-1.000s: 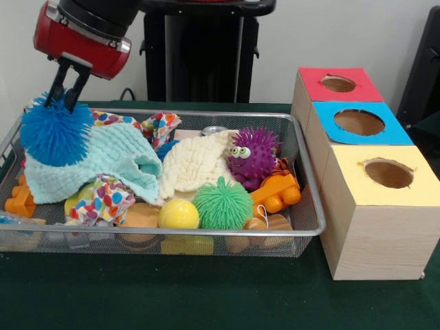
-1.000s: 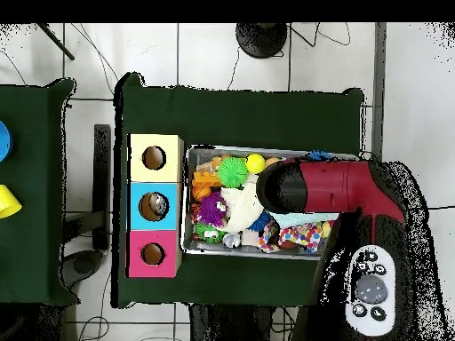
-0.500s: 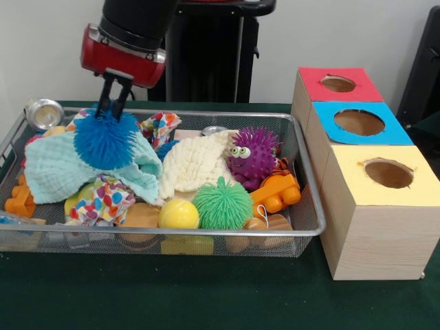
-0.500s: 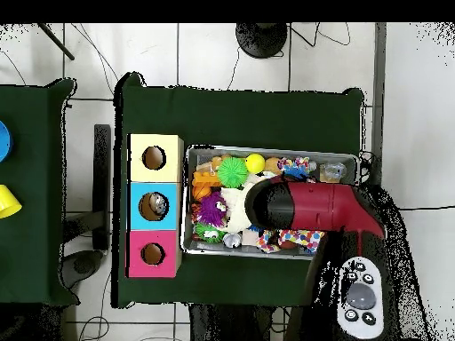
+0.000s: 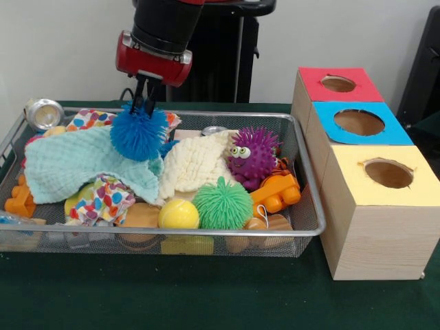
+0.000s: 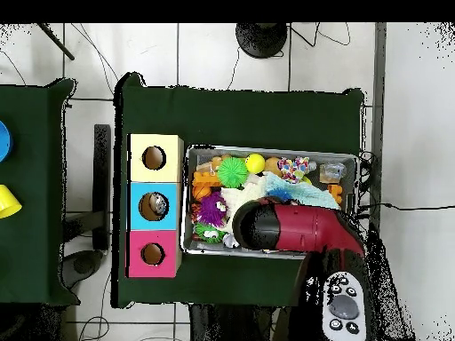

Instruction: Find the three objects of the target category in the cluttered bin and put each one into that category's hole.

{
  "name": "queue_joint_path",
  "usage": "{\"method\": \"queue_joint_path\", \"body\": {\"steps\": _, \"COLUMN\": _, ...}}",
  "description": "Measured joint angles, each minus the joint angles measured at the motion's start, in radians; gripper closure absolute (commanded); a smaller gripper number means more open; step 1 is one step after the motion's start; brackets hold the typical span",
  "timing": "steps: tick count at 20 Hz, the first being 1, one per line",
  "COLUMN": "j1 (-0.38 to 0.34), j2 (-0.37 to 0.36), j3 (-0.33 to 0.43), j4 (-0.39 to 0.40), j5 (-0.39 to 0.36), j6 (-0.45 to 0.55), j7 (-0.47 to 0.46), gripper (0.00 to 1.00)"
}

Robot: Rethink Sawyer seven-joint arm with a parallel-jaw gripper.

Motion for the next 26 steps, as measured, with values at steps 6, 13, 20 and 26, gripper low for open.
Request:
{"method": "queue_joint_path", "body": {"steps": 6, "j1": 0.003, "j2": 0.004, "j3": -0.012, "j4": 0.001, "j5": 0.010, "j6": 0.000, "j7": 0.000, "gripper": 0.00}}
{"method": "queue_joint_path", "body": {"steps": 13, "j1": 0.003, "j2": 0.004, "j3": -0.035, "j4": 0.001, "j5": 0.038, "j6": 0.000, "j7": 0.000, "gripper": 0.00}}
{"method": "queue_joint_path", "body": {"steps": 20, "j1": -0.078, "j2": -0.005, "j3": 0.031, "j4": 0.017, "j5": 0.134, "j6": -0.007, "j7": 0.000, "gripper": 0.00}}
{"method": "queue_joint_path", "body": {"steps": 26, "j1": -0.221, "j2": -0.004, "j3": 0.151, "j4": 0.073, "j5": 0.269, "j6": -0.038, "j7": 0.000, "gripper": 0.00}}
